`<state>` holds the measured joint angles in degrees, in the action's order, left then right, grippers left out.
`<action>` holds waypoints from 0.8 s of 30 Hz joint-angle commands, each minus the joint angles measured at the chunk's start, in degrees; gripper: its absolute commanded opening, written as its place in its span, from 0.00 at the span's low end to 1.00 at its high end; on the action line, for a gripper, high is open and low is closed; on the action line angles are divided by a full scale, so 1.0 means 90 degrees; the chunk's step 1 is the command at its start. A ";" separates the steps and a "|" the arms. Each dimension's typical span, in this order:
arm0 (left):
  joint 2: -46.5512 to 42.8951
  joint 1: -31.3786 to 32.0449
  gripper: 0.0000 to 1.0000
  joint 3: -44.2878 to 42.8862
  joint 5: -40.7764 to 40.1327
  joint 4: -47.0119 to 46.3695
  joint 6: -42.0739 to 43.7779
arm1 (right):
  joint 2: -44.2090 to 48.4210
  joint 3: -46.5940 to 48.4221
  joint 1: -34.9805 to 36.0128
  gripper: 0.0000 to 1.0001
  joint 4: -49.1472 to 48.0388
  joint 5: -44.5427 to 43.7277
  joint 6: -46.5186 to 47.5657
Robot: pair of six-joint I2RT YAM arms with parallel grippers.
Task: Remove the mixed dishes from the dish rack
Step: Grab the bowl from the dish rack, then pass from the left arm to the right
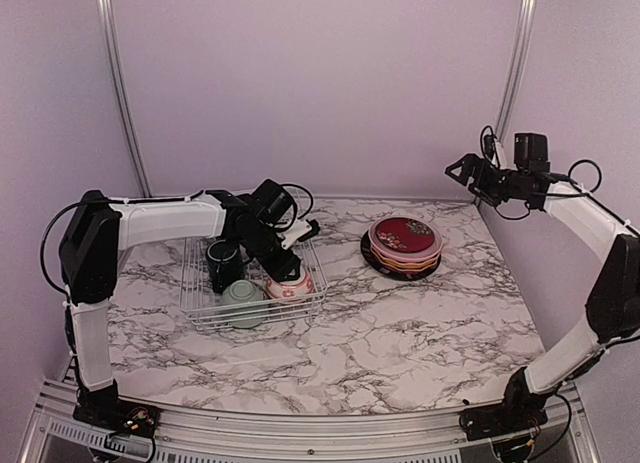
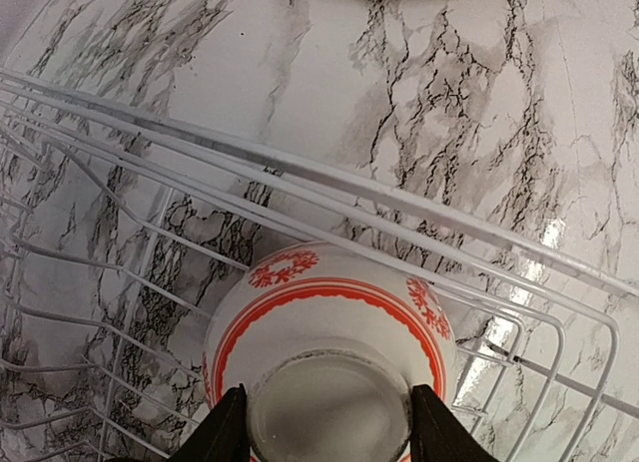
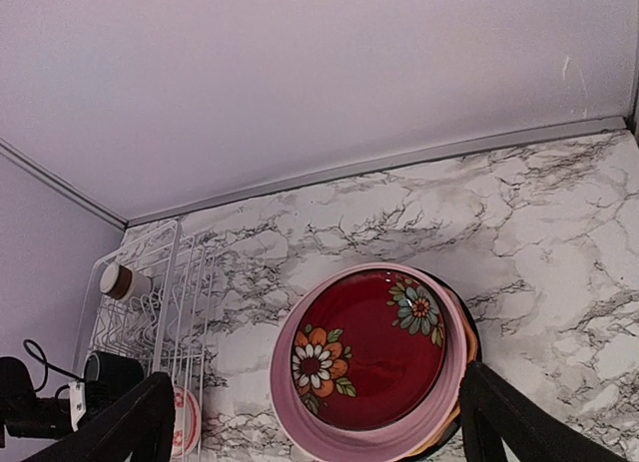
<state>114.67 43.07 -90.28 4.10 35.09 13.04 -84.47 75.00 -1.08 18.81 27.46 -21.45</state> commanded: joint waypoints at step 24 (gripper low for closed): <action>-0.1530 -0.0757 0.17 0.0061 0.1125 -0.1059 -0.1064 | -0.1112 -0.0051 0.1376 0.83 -0.1659 0.2109 -0.1634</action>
<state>106.67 38.11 -90.11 9.43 34.17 7.84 -92.53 74.50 9.28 9.74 40.56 -31.42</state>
